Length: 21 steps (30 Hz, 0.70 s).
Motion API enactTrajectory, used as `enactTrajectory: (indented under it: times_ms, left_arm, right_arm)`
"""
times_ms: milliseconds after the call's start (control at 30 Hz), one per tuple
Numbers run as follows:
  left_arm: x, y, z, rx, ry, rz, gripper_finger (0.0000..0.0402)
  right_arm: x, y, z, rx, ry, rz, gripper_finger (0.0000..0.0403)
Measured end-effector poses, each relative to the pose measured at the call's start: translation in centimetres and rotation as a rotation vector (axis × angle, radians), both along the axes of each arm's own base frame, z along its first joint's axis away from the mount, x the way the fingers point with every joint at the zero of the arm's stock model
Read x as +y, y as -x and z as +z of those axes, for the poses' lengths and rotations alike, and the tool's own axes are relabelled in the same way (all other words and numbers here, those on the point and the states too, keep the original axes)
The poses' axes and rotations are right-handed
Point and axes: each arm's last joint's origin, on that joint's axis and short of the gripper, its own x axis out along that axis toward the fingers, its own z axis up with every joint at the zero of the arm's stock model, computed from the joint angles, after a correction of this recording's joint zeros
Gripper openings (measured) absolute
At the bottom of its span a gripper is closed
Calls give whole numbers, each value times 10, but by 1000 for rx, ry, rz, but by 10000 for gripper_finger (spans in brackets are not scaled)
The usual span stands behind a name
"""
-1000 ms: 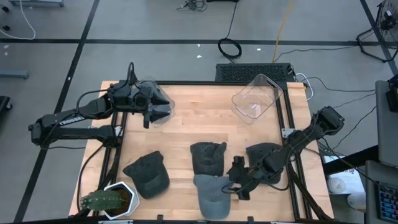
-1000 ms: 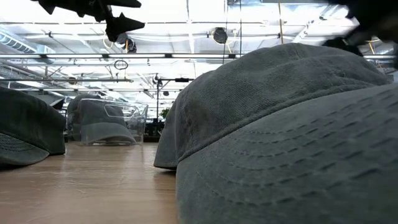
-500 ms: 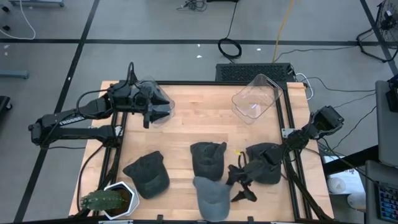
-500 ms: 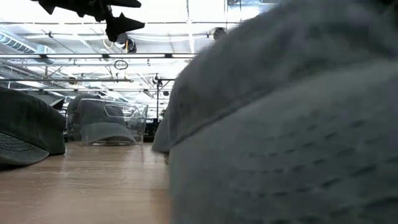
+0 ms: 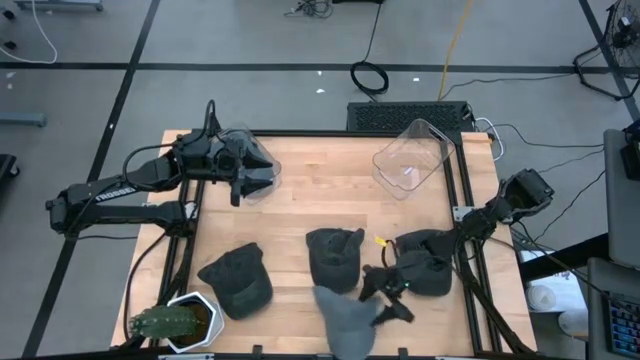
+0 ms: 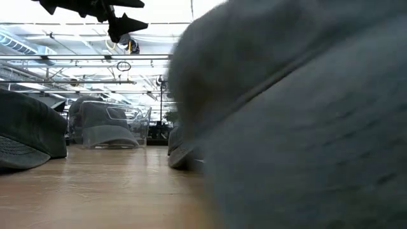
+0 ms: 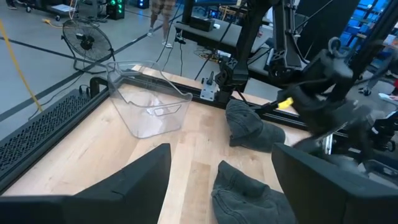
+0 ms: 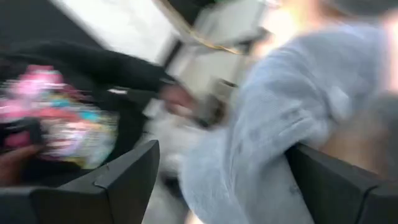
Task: Pick & Place hat
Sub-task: Put the blue cap into the left transparent bin
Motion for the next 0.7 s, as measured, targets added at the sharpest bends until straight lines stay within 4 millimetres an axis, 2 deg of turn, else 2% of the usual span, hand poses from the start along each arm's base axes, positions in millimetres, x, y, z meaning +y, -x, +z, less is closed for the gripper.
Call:
enactTrajectory:
  times_ms: [133,267,400,500,700]
  left_arm:
    - [0,0,0,0,0,0,287]
    - [0,0,0,0,0,0,285]
    - [0,0,0,0,0,0,287]
    - [0,0,0,0,0,0,285]
    - [0,0,0,0,0,0,287]
  right_arm:
    - [-17,-1,-18,182,106,-171,325]
    - [-29,-3,-23,232,143,-259,325]
    - [-39,-6,-25,234,180,-234,325]
    - [-45,-9,-25,260,132,-162,325]
    - [-45,-11,-22,222,110,-130,325]
